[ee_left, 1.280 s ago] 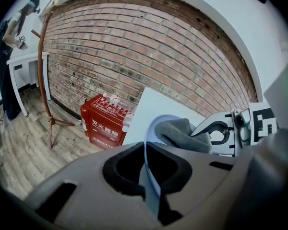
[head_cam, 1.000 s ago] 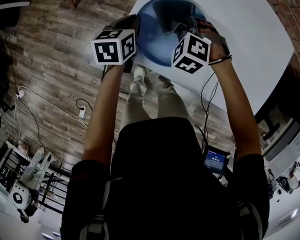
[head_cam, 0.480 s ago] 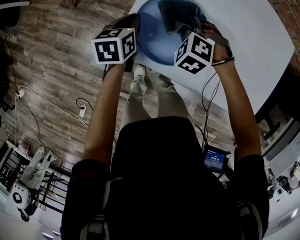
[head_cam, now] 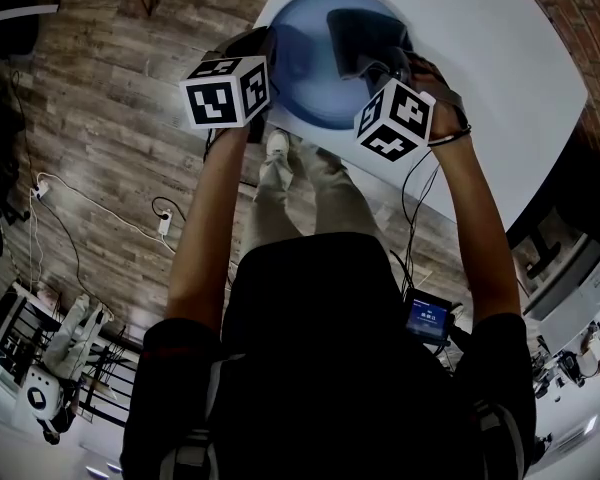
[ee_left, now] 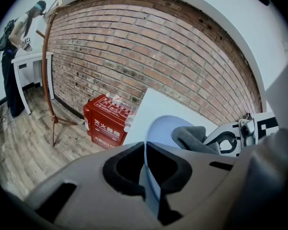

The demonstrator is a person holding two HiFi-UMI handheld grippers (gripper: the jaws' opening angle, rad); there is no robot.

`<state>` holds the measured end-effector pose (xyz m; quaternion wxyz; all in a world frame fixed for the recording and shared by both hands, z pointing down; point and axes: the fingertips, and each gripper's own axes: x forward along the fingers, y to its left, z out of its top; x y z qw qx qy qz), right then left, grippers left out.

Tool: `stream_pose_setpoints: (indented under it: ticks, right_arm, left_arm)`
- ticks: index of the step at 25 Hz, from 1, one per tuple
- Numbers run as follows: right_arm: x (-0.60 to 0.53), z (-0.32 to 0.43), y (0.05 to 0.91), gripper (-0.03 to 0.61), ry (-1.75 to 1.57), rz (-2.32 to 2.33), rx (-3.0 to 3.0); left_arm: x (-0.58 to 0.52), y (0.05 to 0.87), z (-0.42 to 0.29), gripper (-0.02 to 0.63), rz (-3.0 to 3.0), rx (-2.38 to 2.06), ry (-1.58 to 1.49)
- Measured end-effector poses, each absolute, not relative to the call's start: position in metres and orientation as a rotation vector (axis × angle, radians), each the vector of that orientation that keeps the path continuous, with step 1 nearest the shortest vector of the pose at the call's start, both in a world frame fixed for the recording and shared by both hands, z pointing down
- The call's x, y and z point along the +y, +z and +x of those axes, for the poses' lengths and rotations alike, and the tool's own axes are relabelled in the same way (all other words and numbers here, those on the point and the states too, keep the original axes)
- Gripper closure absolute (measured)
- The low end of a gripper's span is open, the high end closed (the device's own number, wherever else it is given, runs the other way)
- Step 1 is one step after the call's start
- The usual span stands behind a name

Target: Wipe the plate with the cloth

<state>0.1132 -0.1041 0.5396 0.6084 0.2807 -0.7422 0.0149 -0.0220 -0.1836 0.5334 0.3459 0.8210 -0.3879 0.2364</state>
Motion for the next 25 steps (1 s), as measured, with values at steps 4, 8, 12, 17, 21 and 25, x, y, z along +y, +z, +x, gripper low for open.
stream_pose_setpoints:
  ticks: [4,8,12,17,21,25]
  right_arm:
    - [-0.094,0.113,0.541,0.525,0.057,0.651,-1.721]
    - [-0.081,0.111,0.541,0.526,0.077,0.648,-1.728]
    - [-0.071,0.106,0.541,0.526,0.091,0.640,-1.739]
    - [-0.061,0.095,0.542,0.525,0.102,0.619,-1.754]
    - [-0.055,0.082,0.542,0.525,0.110,0.594,-1.776]
    - [-0.052,0.069,0.543,0.526,0.108,0.579,-1.795]
  left_arm:
    - [-0.184,0.534,-0.022,0.586,2.124,-1.009,0.606]
    - [-0.184,0.534,-0.022,0.585,2.121,-1.011,0.603]
    - [-0.184,0.534,-0.021,0.585,2.122,-1.012,0.604]
    - [-0.184,0.535,-0.021,0.586,2.117,-1.014,0.600]
    - [-0.184,0.535,-0.022,0.586,2.113,-1.013,0.594]
    - [-0.184,0.536,-0.022,0.584,2.110,-1.012,0.589]
